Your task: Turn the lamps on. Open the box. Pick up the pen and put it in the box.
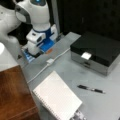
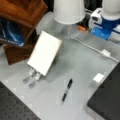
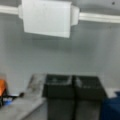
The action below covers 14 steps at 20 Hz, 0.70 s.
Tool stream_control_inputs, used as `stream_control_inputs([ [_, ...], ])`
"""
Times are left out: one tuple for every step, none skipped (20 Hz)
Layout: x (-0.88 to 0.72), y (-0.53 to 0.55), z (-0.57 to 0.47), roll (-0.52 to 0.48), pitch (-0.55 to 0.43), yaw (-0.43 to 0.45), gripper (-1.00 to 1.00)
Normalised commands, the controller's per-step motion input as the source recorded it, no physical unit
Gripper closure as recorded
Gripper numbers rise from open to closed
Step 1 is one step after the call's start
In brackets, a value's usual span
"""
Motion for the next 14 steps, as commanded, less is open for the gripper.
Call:
stream_control_inputs([
  [-0.47,-0.18,-0.48,-0.012,-0.282,0.050,1.00],
  [-0.47,-0.18,-0.46,-0.014,-0.291,0.047,1.00],
  [-0.46,-0.16,-0.46,-0.017,-0.291,0.035,1.00],
  [-0.45,-0.16,-0.48,-0.011,-0.320,0.015,1.00],
  [-0.44,-0.15,-0.51,-0.009,-0.346,0.004,1.00],
  [-0.44,-0.14,-0.52,-0.008,-0.360,0.002,1.00],
  [-0.44,-0.13,-0.53,-0.004,-0.383,0.004,1.00],
  [-0.46,-0.13,-0.55,-0.002,-0.396,0.010,1.00],
  [-0.49,-0.12,-0.56,0.001,-0.406,0.016,1.00],
  [-0.52,-0.11,-0.55,0.001,-0.410,0.018,1.00],
  [-0.55,-0.11,-0.54,-0.004,-0.417,0.034,1.00],
  [-0.58,-0.12,-0.52,-0.011,-0.426,0.045,1.00],
  [-0.60,-0.12,-0.49,-0.014,-0.433,0.048,1.00],
  [-0.61,-0.12,-0.48,-0.014,-0.450,0.061,1.00],
])
